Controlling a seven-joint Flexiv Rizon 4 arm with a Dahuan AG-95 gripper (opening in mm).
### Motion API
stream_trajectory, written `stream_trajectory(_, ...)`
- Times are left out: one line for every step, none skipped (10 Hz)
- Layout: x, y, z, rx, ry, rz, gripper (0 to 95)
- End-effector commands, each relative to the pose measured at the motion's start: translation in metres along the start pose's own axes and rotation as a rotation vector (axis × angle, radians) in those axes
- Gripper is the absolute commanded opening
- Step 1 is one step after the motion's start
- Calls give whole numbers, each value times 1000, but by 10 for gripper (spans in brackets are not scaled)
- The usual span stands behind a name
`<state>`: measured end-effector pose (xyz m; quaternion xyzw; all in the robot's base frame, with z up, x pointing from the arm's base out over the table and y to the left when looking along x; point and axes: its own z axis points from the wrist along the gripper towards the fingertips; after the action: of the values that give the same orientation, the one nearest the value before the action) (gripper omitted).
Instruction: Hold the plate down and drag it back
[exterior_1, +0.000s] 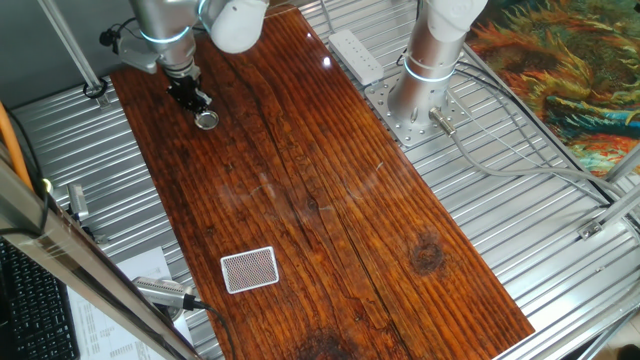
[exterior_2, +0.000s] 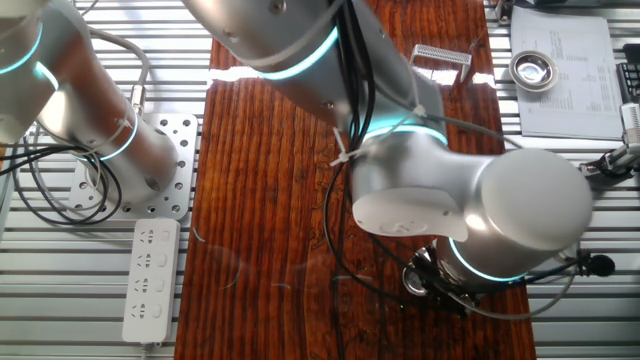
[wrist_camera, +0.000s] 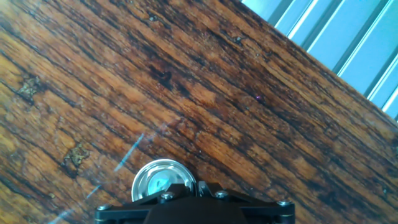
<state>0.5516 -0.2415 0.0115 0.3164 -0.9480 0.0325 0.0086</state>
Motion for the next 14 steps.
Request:
stream_trajectory(1,0,1,-23,-9,6,0)
stream_trajectory(1,-1,1,-9,-7,0,0)
stream_trajectory(1,-1,1,-1,0,-5,0)
stream_trajectory(2,-2,1,2,2,-9,0)
stream_trajectory(3,-2,1,0,3,-11,0)
stream_trajectory(3,-3,1,-12,-1,-8,0)
stream_trajectory(3,-3,2,-1,-1,-10,0)
stream_trajectory(3,-3,2,1,-1,-11,0)
stream_trajectory(3,-3,2,3,1,-13,0)
stream_trajectory(4,-3,2,5,5,-15,0)
stream_trajectory(4,-3,2,4,5,-15,0)
stream_trajectory(5,-3,2,-4,4,-13,0)
stream_trajectory(5,-3,2,4,4,-15,0)
stream_trajectory(5,-4,2,3,3,-14,0)
